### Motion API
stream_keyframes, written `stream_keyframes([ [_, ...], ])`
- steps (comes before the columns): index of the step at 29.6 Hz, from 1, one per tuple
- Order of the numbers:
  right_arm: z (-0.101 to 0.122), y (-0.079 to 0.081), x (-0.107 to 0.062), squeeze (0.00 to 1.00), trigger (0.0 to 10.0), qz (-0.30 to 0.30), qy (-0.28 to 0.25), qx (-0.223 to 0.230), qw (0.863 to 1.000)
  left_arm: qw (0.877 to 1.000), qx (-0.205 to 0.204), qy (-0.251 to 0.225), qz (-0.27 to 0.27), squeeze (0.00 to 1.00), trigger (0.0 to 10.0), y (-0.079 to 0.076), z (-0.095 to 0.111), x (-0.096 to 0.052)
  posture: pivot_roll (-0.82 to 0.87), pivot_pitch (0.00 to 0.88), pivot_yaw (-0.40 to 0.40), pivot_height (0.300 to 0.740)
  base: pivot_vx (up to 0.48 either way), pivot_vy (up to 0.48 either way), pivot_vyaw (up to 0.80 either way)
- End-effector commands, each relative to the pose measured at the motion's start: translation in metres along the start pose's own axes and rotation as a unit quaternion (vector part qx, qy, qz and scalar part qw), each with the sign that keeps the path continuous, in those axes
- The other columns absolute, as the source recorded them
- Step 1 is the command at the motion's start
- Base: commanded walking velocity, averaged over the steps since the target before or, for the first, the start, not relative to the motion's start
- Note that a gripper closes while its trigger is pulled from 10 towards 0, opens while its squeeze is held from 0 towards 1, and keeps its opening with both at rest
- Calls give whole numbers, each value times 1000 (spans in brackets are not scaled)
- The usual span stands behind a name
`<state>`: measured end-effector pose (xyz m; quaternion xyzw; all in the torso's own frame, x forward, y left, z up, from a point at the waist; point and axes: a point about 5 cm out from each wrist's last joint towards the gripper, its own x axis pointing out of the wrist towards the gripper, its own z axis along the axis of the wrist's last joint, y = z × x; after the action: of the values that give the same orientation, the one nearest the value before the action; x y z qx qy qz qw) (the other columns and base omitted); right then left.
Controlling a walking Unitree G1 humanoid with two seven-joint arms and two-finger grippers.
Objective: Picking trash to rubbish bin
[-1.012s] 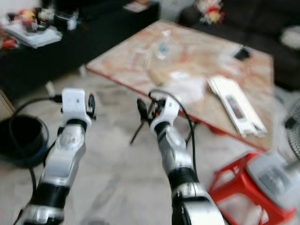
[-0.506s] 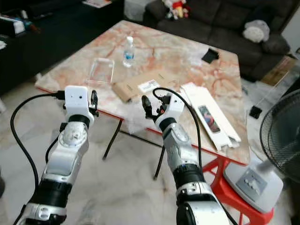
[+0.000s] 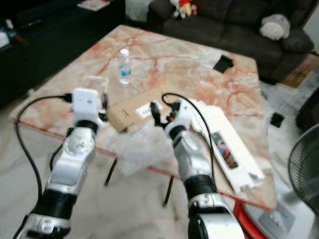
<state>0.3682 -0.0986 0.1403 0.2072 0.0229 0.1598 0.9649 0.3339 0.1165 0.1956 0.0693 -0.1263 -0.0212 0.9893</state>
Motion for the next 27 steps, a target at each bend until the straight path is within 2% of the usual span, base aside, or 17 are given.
stream_keyframes([
  [1,1,4,0,0,10000,1,-5,0,1000,1000,-5,-17,-21,0,10000,-4,5,-1,20,65,-149,740,0,0,-775],
  [8,-2,2,-5,0,10000,-6,-12,2,1000,997,-26,-28,-62,0,10000,-12,7,-6,24,51,-137,740,0,0,-111],
  [15,2,-1,-8,0,10000,-15,-25,7,1000,993,-31,-12,-110,0,10000,-18,-2,-14,22,38,-133,740,0,0,0],
  [17,8,-11,-12,0,10000,-39,-36,-1,999,995,-27,3,-100,0,10000,-14,-11,-17,19,34,-132,740,0,0,0],
  [18,8,-11,-12,0,10000,-39,-36,-1,999,995,-27,3,-100,0,10000,-14,-11,-17,19,34,-132,740,0,0,0],
  [22,7,-29,-18,0,10000,-75,-27,-16,997,995,-17,17,-101,0,10000,-11,-19,-21,19,30,-134,740,0,0,0],
  [27,4,-36,-21,0,10000,-96,-15,-20,995,994,-2,30,-107,0,10000,-10,-24,-22,17,35,-134,740,0,0,0],
])
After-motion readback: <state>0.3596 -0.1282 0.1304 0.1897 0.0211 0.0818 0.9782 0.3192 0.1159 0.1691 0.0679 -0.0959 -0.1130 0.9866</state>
